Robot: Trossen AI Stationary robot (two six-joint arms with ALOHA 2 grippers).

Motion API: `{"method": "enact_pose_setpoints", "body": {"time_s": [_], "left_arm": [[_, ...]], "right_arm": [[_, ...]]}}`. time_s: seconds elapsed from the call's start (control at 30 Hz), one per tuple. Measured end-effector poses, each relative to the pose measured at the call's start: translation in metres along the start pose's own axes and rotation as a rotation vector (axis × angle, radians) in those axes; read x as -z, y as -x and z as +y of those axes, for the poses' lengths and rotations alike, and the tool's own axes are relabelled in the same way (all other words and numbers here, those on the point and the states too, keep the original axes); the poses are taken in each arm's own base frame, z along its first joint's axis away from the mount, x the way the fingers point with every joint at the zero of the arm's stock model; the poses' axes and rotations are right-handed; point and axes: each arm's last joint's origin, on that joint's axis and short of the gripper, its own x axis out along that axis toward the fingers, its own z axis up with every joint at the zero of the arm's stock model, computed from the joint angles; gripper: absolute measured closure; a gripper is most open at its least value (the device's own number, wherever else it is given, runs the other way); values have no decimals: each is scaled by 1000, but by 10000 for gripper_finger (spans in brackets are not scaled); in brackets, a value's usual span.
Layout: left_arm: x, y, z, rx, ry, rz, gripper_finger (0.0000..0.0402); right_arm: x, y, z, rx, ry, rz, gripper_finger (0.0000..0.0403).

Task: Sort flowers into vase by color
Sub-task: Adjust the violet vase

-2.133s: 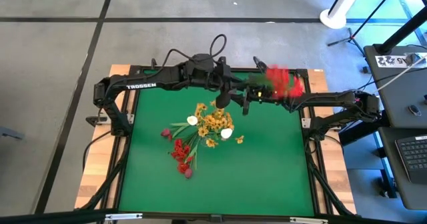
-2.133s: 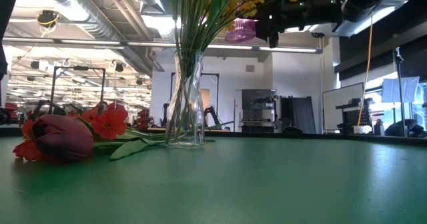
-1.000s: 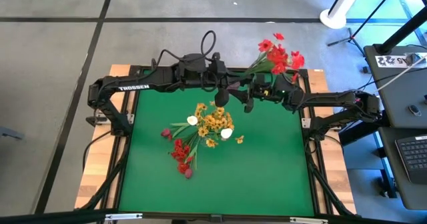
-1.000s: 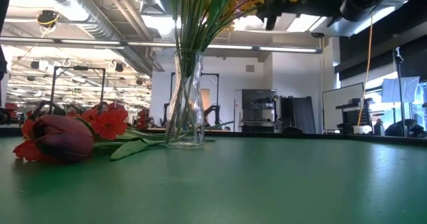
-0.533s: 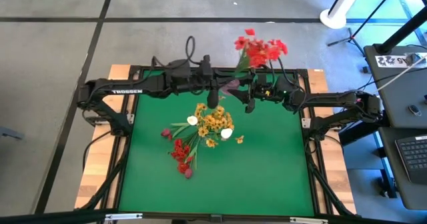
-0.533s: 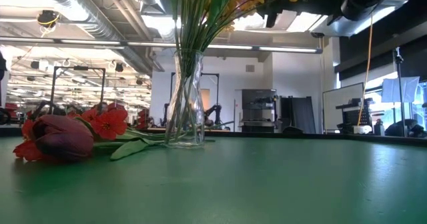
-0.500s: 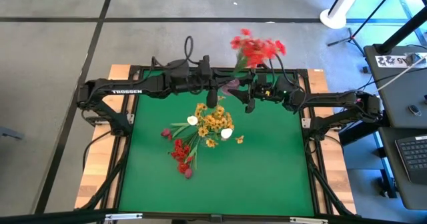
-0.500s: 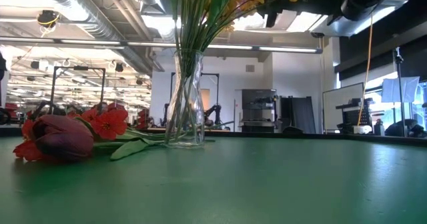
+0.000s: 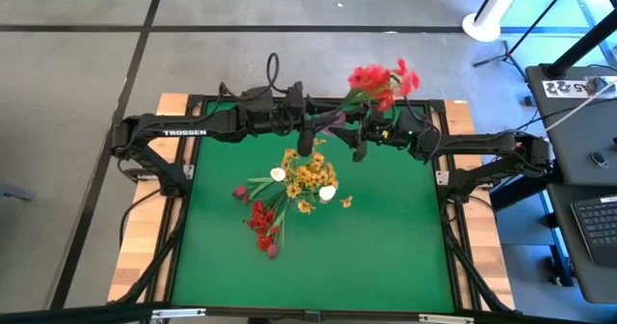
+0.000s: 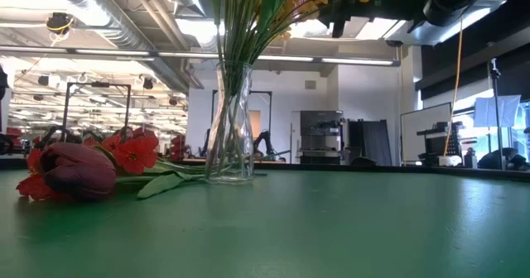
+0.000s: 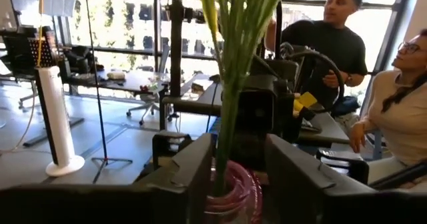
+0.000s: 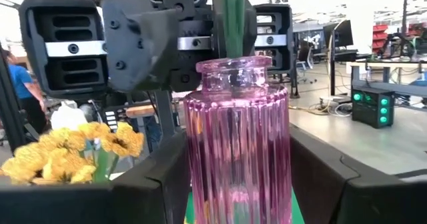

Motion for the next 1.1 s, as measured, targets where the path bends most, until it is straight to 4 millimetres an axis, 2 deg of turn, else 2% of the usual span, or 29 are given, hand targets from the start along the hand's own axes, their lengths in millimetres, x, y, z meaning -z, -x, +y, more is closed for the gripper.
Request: {"method": "enact_pose_setpoints", "body": {"time_s": [0.13,0.23,0.47,0.57,0.67,0.77,0.9,1.1], "left_arm": [[-4,8,0,-5,0,34,241],[-15,21,0,-36,-21,35,225],[-52,72,1,-168,-60,26,214],[-63,94,1,-211,-80,40,216],[-65,110,1,-224,-81,63,217],[-54,119,1,-223,-78,48,217],[-22,119,6,-232,-62,19,217],[25,118,18,-258,2,-15,217]], "right_arm": [[1,0,-1,24,8,9,202],[0,0,-3,31,18,6,202],[9,3,-14,114,39,83,202],[22,14,-21,161,49,65,202],[42,36,-30,195,21,11,202],[65,64,-37,264,-18,-21,202],[99,95,-37,369,-47,85,202],[127,117,-35,412,-94,207,202]]}}
